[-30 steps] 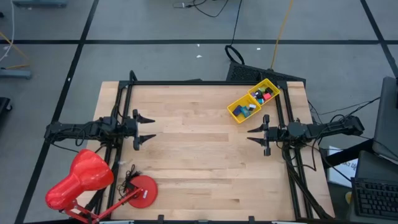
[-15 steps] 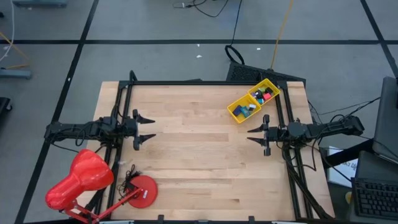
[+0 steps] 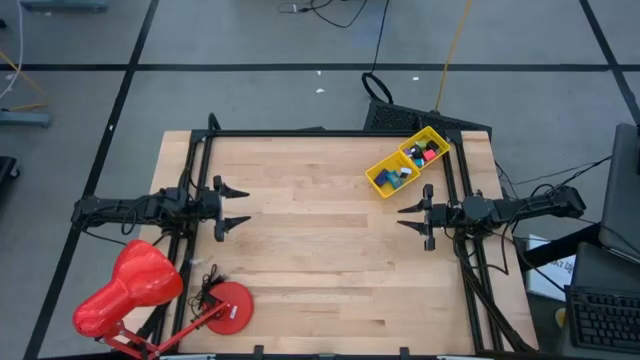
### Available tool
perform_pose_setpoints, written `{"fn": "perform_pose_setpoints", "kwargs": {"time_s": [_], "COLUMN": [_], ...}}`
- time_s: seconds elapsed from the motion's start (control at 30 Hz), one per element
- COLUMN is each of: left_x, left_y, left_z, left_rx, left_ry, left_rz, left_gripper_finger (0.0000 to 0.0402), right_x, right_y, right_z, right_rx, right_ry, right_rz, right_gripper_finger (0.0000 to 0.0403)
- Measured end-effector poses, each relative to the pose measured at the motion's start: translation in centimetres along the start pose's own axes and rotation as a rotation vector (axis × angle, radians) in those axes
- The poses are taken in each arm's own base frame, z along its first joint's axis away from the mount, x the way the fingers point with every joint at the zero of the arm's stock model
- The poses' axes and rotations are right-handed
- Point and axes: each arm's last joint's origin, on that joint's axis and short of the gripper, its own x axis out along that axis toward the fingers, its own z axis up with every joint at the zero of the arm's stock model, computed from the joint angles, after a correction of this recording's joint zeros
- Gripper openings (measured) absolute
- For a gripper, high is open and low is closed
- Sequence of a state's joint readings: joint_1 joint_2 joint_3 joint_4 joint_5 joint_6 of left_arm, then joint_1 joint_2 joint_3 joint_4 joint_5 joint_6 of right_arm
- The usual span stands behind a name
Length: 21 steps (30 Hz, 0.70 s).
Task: Pick & Place Office items
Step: Return to Home Position
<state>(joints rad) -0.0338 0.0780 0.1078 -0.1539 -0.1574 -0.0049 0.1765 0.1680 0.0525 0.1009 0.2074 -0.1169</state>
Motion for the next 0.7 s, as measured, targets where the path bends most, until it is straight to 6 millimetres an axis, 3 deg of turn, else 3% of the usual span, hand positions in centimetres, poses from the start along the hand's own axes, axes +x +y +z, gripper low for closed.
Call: {"fn": "perform_pose_setpoints", "kwargs": {"time_s": [0.7], "left_x": [0.0], "left_y": [0.0], "left_z": [0.0], "left_rx": [0.0], "left_ry": [0.0], "left_rz": [0.0], "left_gripper_finger": [0.0306], "right_x": [0.0], "right_y": [0.0], "right_z": [0.0], "right_rx": [0.0], "right_ry": [0.0], "right_rz": [0.0], "right_gripper_finger": [0.0119]}}
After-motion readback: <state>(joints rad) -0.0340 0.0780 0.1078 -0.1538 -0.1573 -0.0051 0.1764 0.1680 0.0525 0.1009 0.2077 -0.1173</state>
